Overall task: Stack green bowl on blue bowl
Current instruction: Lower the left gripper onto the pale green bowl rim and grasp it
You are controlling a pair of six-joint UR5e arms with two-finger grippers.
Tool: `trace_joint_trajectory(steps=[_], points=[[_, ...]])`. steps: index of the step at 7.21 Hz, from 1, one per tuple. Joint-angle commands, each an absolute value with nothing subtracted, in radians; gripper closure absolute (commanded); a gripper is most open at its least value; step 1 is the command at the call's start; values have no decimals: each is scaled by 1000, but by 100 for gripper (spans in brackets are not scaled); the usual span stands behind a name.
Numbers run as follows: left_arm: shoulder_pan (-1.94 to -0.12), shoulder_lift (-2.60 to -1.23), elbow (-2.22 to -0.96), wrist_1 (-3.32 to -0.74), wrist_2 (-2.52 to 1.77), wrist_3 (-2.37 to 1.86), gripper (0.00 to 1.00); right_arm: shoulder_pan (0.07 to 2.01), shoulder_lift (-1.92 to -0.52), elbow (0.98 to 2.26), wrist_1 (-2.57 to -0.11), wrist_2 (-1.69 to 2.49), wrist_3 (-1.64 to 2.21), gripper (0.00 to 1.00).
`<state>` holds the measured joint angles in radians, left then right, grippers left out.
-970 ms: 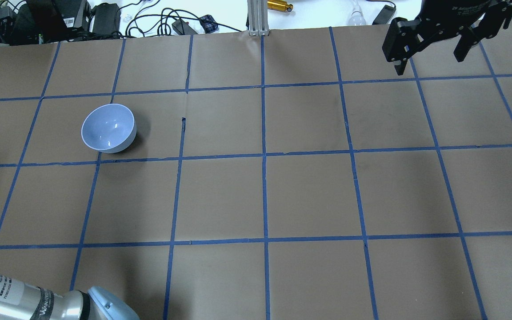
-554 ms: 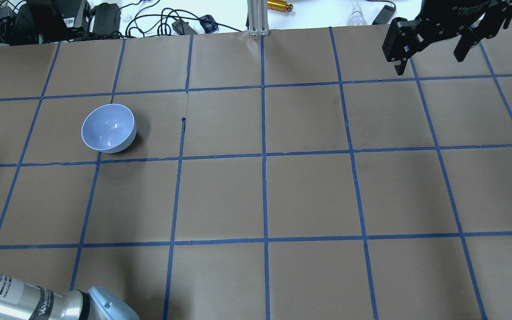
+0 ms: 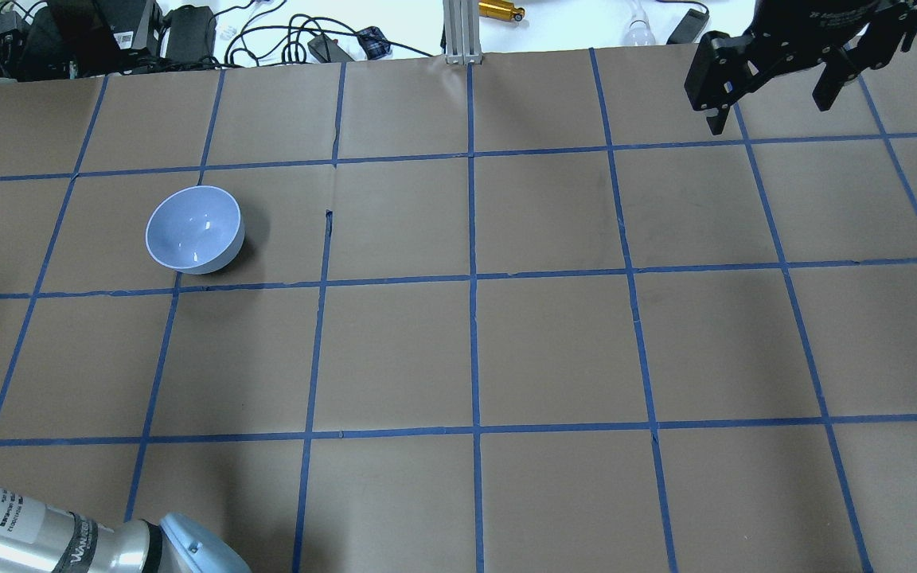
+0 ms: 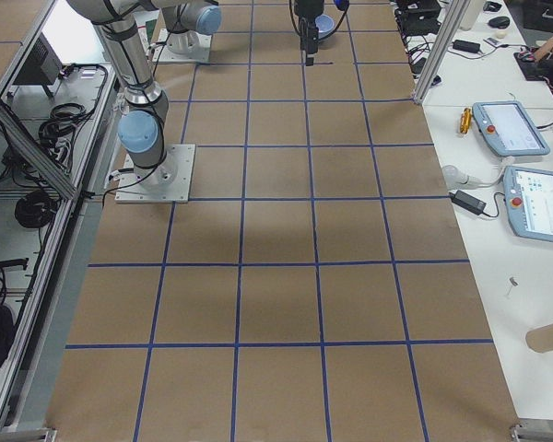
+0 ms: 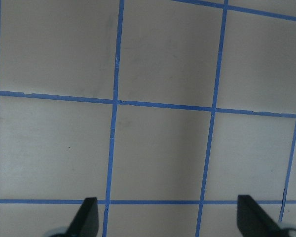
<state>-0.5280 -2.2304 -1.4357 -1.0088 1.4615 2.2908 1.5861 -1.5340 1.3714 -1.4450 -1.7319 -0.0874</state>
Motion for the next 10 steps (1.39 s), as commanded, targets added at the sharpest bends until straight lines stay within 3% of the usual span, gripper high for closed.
trace_joint_trajectory(steps=[1, 4, 6, 8, 10], points=[[-537, -2250, -1405, -1011, 1462, 2284, 4, 1586, -1534, 1371, -1445, -1732, -87, 0], [-563, -2269, -1387, -1022, 1502, 2281, 5, 1586, -1534, 1371, -1445, -1732, -87, 0], [-563, -2267, -1387, -1022, 1508, 2279, 12, 1586, -1534, 1371, -1445, -1732, -87, 0], [-563, -2263, -1387, -1020, 1511, 2290, 58, 1586, -1534, 1371, -1445, -1732, -87, 0], [-563, -2264, -1387, -1020, 1509, 2296, 85, 1586, -1534, 1371, -1445, -1732, -87, 0]])
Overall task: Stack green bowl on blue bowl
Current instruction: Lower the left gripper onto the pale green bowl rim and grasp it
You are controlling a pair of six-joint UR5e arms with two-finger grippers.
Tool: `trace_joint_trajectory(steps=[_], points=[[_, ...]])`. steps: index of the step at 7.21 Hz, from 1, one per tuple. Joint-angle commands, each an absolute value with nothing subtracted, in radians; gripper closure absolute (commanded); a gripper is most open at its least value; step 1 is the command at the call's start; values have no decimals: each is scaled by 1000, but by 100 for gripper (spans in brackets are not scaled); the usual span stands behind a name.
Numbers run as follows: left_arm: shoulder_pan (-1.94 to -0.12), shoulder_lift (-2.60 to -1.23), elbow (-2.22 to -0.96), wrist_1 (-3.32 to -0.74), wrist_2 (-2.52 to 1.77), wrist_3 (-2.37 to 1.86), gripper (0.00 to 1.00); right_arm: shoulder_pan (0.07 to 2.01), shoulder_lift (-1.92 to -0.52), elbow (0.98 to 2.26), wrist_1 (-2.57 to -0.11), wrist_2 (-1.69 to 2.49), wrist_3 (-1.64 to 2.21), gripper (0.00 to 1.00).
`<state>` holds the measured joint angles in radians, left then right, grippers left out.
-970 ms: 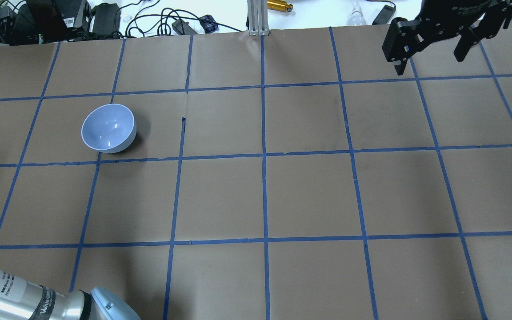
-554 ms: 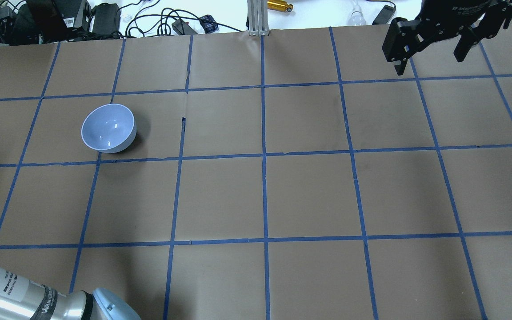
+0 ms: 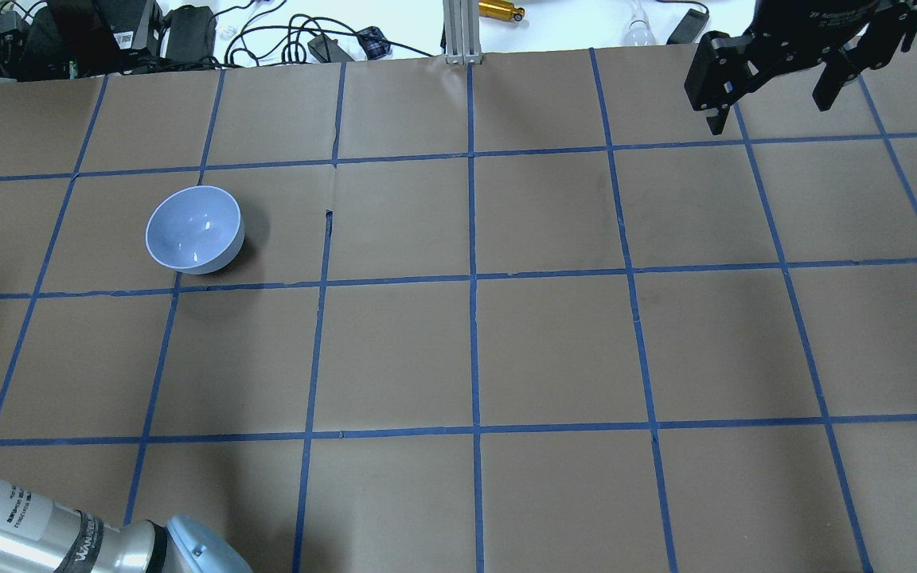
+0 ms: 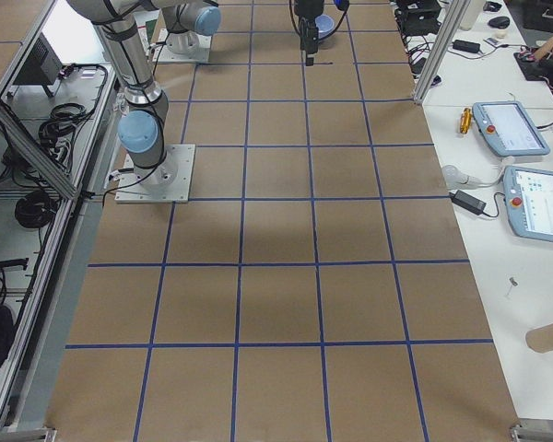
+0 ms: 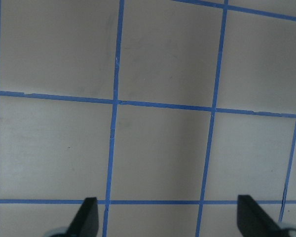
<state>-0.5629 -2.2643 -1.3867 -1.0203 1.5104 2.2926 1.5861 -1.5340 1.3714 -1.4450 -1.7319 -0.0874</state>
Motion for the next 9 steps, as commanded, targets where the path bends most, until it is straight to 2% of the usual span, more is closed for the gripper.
trace_joint_trajectory(steps=[1, 4, 9], points=[[-563, -2266, -1387, -1022, 1509, 2298, 92, 1586, -1534, 1371, -1445, -1732, -87, 0], [-564, -2264, -1387, -1022, 1509, 2298, 99, 1586, -1534, 1371, -1445, -1732, -87, 0], [-569, -2238, -1388, -1032, 1511, 2298, 100, 1586, -1534, 1371, -1445, -1732, -87, 0]])
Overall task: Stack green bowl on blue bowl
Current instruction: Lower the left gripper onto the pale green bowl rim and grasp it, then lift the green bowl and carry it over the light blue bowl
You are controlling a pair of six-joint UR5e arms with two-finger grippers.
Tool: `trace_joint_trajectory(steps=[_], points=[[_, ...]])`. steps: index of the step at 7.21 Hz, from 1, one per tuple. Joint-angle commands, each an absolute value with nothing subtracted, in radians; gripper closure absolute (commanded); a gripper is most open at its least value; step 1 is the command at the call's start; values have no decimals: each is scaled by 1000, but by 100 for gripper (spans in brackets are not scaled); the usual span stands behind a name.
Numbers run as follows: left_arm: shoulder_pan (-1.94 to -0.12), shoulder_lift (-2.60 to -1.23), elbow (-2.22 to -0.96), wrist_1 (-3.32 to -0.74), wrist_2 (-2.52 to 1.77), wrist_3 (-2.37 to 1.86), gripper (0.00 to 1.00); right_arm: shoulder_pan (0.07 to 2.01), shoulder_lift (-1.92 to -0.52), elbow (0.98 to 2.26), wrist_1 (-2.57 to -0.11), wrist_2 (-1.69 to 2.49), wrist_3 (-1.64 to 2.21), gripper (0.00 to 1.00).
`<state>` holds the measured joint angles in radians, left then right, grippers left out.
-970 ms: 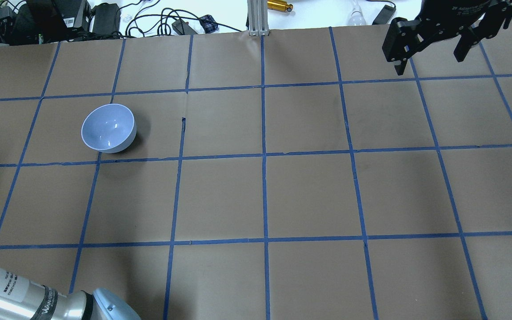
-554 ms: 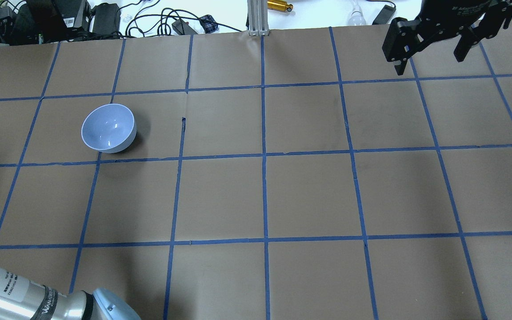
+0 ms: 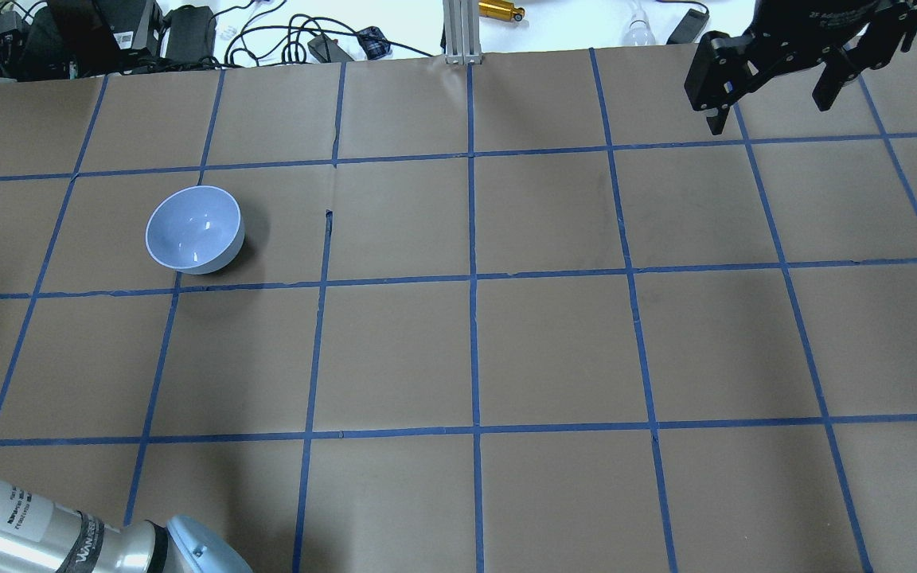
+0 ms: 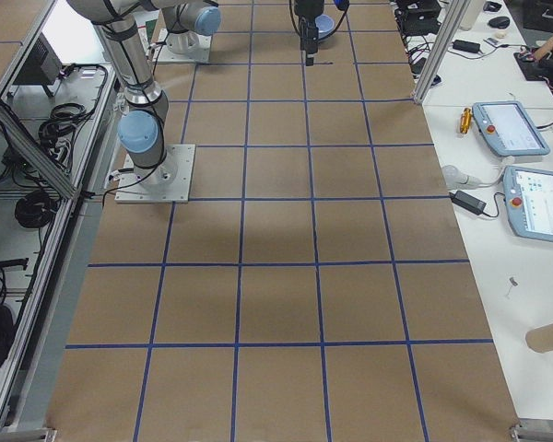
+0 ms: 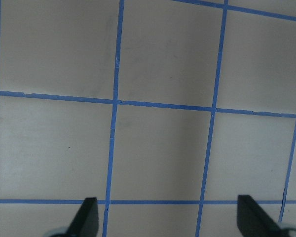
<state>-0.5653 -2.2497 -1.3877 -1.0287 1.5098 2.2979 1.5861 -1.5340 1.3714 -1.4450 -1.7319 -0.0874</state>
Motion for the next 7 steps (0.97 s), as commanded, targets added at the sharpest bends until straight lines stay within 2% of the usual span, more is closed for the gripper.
trace_joint_trajectory(steps=[1, 5, 7], points=[[-603, -2189, -1388, -1101, 1526, 2296, 100, 1586, -1534, 1371, -1445, -1732, -87, 0], [-766, -2027, -1396, -1265, 1571, 2276, 100, 1586, -1534, 1371, -1445, -1732, -87, 0], [-936, -1939, -1401, -1354, 1552, 2188, 100, 1586, -1534, 1371, -1445, -1732, -87, 0]])
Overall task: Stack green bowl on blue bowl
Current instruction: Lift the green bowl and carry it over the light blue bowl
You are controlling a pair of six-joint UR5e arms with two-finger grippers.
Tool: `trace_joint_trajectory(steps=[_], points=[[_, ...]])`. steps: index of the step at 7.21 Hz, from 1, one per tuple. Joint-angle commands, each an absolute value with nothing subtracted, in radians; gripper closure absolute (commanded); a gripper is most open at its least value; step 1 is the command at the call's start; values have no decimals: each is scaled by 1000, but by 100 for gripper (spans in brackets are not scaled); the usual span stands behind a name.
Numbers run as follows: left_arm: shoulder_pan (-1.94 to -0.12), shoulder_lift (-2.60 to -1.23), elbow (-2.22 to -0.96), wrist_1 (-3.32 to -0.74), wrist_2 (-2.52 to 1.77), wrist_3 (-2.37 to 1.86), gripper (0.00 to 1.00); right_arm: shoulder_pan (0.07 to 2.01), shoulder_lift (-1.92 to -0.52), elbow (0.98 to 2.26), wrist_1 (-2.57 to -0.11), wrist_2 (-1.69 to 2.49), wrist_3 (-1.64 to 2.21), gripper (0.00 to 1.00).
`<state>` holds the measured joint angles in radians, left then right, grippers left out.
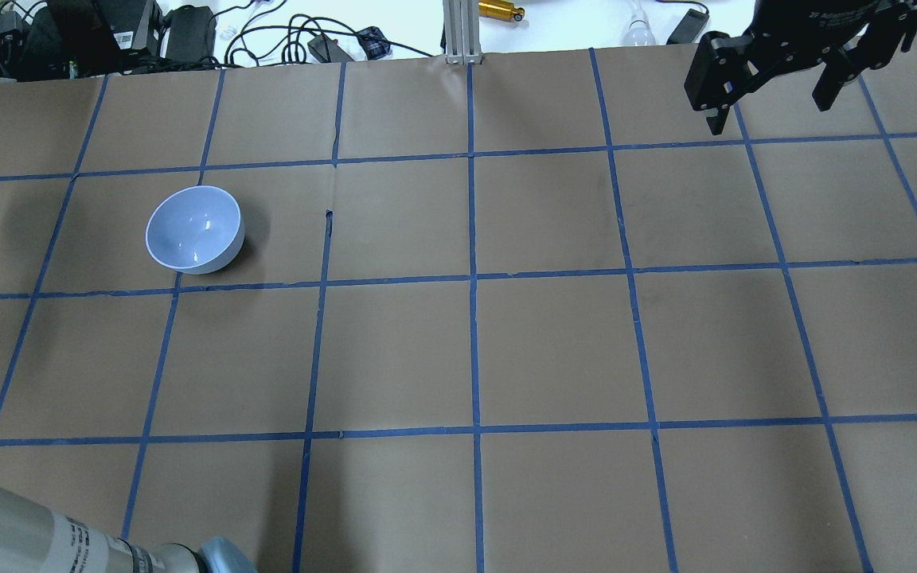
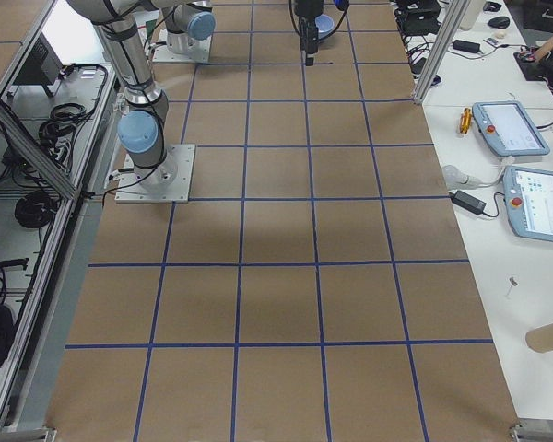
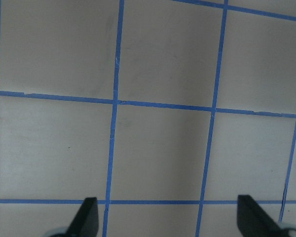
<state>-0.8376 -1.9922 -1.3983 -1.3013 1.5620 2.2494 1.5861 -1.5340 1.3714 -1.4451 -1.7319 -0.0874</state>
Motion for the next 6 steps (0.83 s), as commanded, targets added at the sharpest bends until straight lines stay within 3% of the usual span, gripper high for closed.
trace_joint_trajectory(steps=[1, 3, 6], points=[[-1015, -1901, -1440, -1358, 1545, 2142, 100, 1586, -1534, 1371, -1445, -1732, -87, 0], [-1071, -1812, -1607, -1326, 1525, 1998, 100, 1586, -1534, 1371, -1445, -1732, -87, 0], [-1218, -1738, -1727, -1223, 1529, 1892, 100, 1586, -1534, 1371, -1445, -1732, -87, 0]])
